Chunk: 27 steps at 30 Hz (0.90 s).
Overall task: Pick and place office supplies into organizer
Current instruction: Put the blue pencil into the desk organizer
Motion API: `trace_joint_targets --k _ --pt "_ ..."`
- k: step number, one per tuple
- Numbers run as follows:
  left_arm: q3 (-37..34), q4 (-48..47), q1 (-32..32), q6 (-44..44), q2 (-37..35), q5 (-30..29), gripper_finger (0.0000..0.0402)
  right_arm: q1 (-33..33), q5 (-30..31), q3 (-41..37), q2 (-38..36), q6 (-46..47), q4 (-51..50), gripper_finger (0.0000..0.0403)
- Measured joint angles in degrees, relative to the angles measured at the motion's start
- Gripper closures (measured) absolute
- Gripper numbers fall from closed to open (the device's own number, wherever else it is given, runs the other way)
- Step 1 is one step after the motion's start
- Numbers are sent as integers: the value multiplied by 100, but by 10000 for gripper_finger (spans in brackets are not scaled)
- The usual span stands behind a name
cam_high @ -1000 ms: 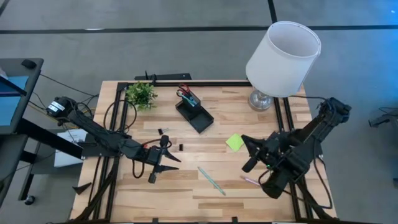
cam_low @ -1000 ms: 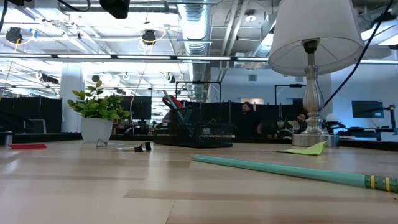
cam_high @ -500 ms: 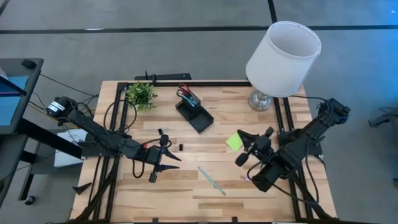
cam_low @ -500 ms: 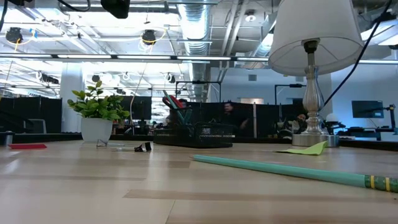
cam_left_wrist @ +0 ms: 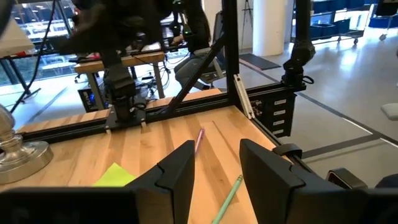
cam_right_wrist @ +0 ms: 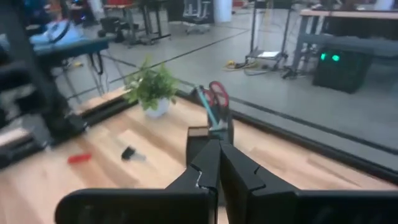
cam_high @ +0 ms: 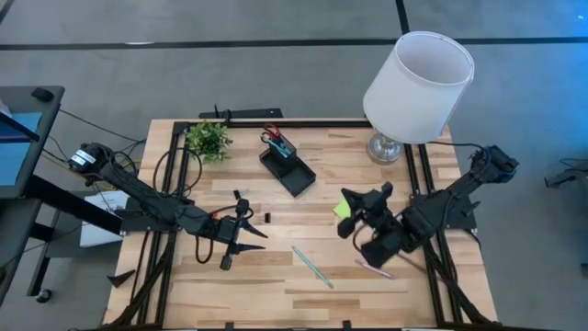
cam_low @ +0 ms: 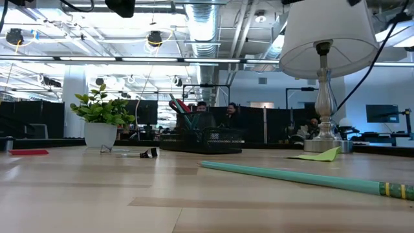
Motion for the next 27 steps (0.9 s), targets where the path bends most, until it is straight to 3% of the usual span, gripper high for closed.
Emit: trace_joint_targets --k 2,4,10,14,21,27 --pt "0 8 0 -4 2 17 276 -259 -215 56 -7 -673 466 398" --pt "0 36 0 -1 2 17 276 -534 -806 63 -3 -1640 1074 398" --pt "0 36 0 -1 2 21 276 -1288 -3511 -119 72 -4462 4153 397" --pt "0 28 -2 -76 2 85 276 -1488 -4883 -123 204 -5431 5395 397" --pt "0 -17 -81 -207 2 290 276 -1156 -5177 -542 275 -5346 5596 397" --pt "0 -132 -206 -219 -31 288 276 -704 -5123 -2406 267 -5496 8548 397"
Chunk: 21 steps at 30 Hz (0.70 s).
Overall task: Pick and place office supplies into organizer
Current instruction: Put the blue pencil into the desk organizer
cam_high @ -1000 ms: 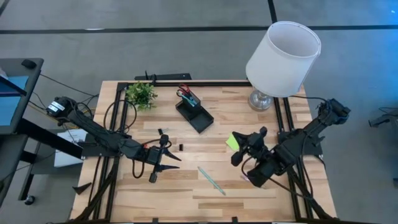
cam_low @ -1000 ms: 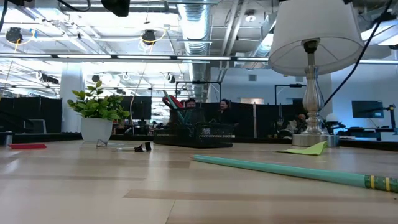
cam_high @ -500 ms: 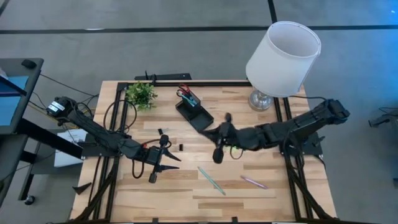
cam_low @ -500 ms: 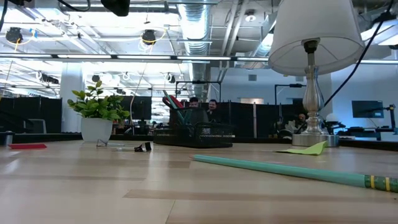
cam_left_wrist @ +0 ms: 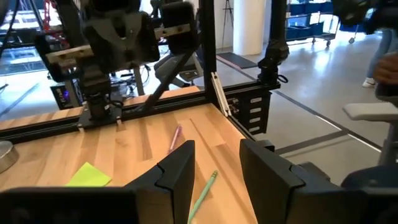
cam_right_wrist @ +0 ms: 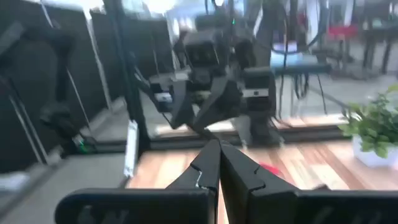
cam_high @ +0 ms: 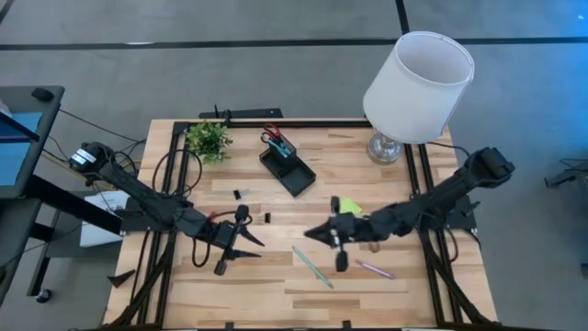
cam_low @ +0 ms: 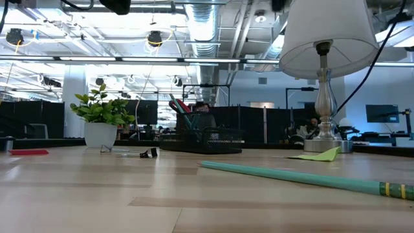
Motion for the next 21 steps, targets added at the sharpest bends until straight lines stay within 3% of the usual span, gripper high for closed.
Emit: trace_joint_targets --k 6,11,21 --pt "2 -61 -143 -12 0 -5 276 178 98 -1733 -931 -286 2235 397" --pt "2 -42 -161 -7 0 -78 276 401 78 -2086 -1675 -405 1891 397" --pt "2 -70 -157 -75 0 -625 276 264 185 -1171 585 -211 1881 397"
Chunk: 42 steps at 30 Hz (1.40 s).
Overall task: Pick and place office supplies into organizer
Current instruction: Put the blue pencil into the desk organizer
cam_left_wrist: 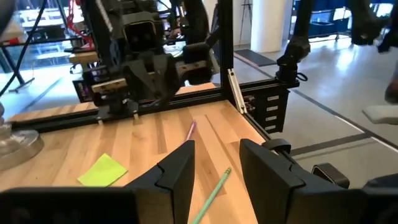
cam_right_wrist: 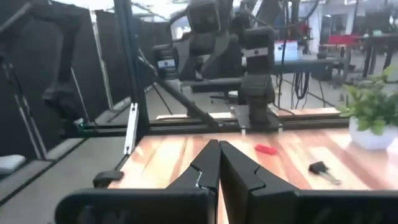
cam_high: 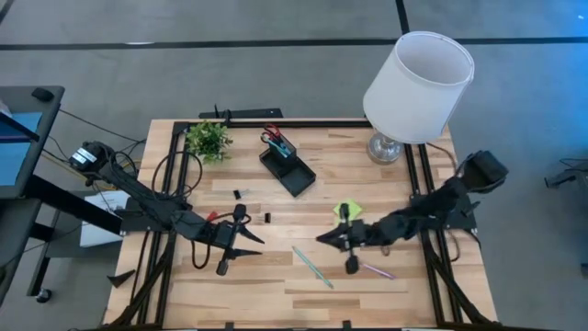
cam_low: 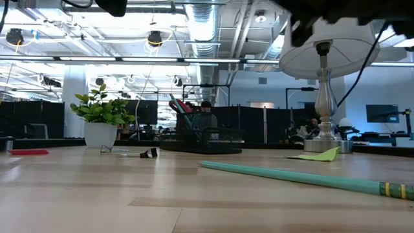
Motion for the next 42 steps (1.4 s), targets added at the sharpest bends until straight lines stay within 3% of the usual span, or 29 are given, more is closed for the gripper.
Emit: trace_joint_targets --k 6,11,15,18,21,24,27,31,42 --pt "0 -13 -4 -84 0 24 276 -217 -50 968 958 1318 229 397" --pt "0 -83 -4 -89 -2 24 276 -253 -410 1476 1347 666 -275 397" --pt "0 -186 -48 -138 -2 20 276 -163 -342 1573 1283 476 -574 398" --pt "0 -192 -117 -159 -2 20 276 60 238 1574 1103 461 -657 399" --pt "0 -192 -169 -159 -2 -2 276 443 1266 1577 910 534 -1392 399" --pt "0 -190 -214 -159 -2 -85 276 901 2581 1573 897 1289 -2067 397" --pt "0 -189 -233 -159 -2 -267 276 1302 3313 1572 1031 1858 -2078 391" --pt "0 -188 -229 -153 -3 -427 276 1703 3809 1572 1328 2045 -2010 376" --pt "0 -208 -236 -228 -4 -438 276 1992 4096 1572 2068 2464 -1696 309"
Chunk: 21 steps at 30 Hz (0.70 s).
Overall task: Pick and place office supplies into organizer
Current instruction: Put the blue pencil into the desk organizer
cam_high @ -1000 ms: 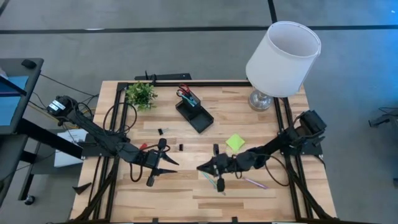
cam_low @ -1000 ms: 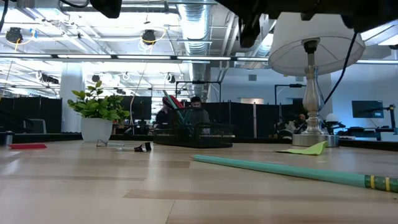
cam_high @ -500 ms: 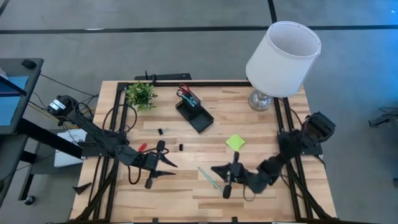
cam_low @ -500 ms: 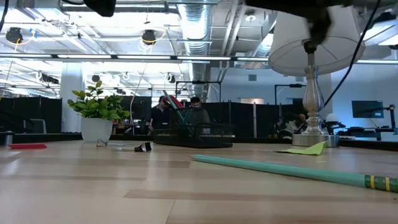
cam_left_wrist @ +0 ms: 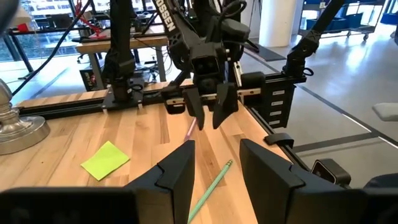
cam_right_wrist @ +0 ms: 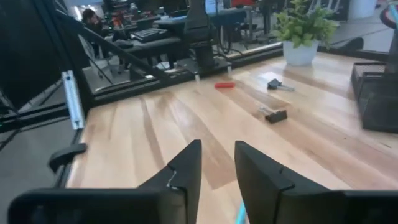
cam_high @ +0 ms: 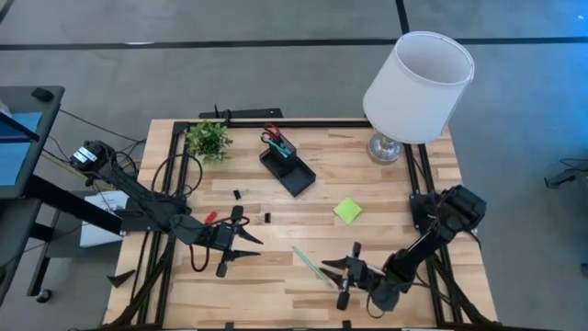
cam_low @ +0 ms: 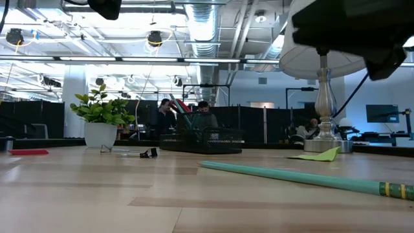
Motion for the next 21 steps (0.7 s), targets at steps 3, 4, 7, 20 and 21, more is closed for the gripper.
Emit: trace_joint_targets --k 3,4,7,20,21 --pt "0 -8 0 -67 0 2 276 -5 2 93 124 -13 -29 301" --pt "0 -13 0 -85 0 2 276 6 -2 154 193 -90 -76 301" --pt "0 -54 0 -106 0 2 276 57 50 513 452 -411 -208 304" --pt "0 -118 0 -231 0 -33 276 82 346 1290 1084 1529 -2059 305" --pt "0 -118 0 -235 0 -37 276 81 362 1292 1083 1700 -2154 305"
